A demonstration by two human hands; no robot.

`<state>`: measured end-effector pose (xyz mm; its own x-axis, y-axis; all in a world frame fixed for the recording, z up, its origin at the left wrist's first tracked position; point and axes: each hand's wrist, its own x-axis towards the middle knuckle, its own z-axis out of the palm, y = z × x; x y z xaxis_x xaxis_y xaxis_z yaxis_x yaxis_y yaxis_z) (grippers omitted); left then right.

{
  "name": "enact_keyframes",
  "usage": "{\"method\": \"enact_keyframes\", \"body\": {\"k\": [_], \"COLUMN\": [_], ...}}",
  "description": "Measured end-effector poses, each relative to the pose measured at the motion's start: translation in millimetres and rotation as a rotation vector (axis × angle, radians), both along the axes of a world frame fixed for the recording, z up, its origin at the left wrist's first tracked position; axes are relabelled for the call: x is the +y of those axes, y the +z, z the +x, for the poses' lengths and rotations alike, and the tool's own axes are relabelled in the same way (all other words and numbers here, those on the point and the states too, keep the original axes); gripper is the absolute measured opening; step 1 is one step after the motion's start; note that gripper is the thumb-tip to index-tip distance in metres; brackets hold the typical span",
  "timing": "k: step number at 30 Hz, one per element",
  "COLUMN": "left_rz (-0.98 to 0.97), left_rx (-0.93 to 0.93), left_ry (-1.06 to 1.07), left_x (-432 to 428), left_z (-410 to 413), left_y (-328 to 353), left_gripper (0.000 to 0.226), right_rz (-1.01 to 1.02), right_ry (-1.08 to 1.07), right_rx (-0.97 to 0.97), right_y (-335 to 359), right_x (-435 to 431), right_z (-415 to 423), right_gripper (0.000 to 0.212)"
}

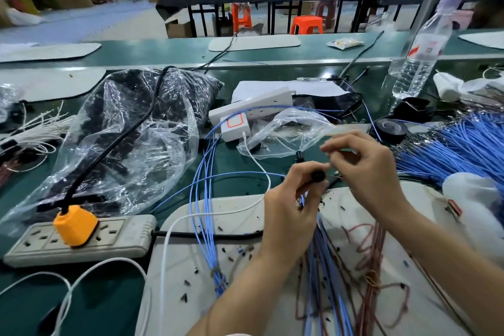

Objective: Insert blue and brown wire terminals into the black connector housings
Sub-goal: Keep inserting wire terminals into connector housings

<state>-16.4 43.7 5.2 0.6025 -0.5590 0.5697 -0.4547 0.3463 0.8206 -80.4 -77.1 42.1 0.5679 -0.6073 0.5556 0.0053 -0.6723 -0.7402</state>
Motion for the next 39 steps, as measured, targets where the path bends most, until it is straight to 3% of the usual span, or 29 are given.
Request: {"method": "enact_keyframes", "body": {"k": [4,8,18,26,33,39], "left_rz": [0.028,0.066,0.169,0.25,0.262,0.263], "left_rx": [0.003,0.045,-0.121,-0.215,-0.145,-0.162], "left_ry": [-0.027,-0.068,0.015,0.077,0.056,0.049], "left_x": [-1.2,-0.1,0.7,2.2,3.2,3.2], "left_z": [-3.0,-6.2,-5.7,-7.0,-8.4,-9.1], "left_y": [-4.2,-4.3,-2.1,2.9,7.7,6.9], "left_gripper": [0.018,0.019,0.016,0.019,0.018,0.017], "right_rz": [0.134,0.251,0.262,-0.034,0.551,0.677], "right_ry": [0.109,0.084,0.18,0.085,0.261,0.304], "right_rx": [-0.069,-0.188,-0.172,0.008,-0.105,-0.096], "right_y": [-0.5,0.6,4.5,-0.1,0.4,0.1], "right_x": [19.6,26.3,32.9,22.7,17.0,14.9], "right_z": [-34.6,-50.8,-58.8,-59.2,-59.1,-58.0], "right_gripper": [0.033,0.031,0.028,0.02,0.016,0.019]}}
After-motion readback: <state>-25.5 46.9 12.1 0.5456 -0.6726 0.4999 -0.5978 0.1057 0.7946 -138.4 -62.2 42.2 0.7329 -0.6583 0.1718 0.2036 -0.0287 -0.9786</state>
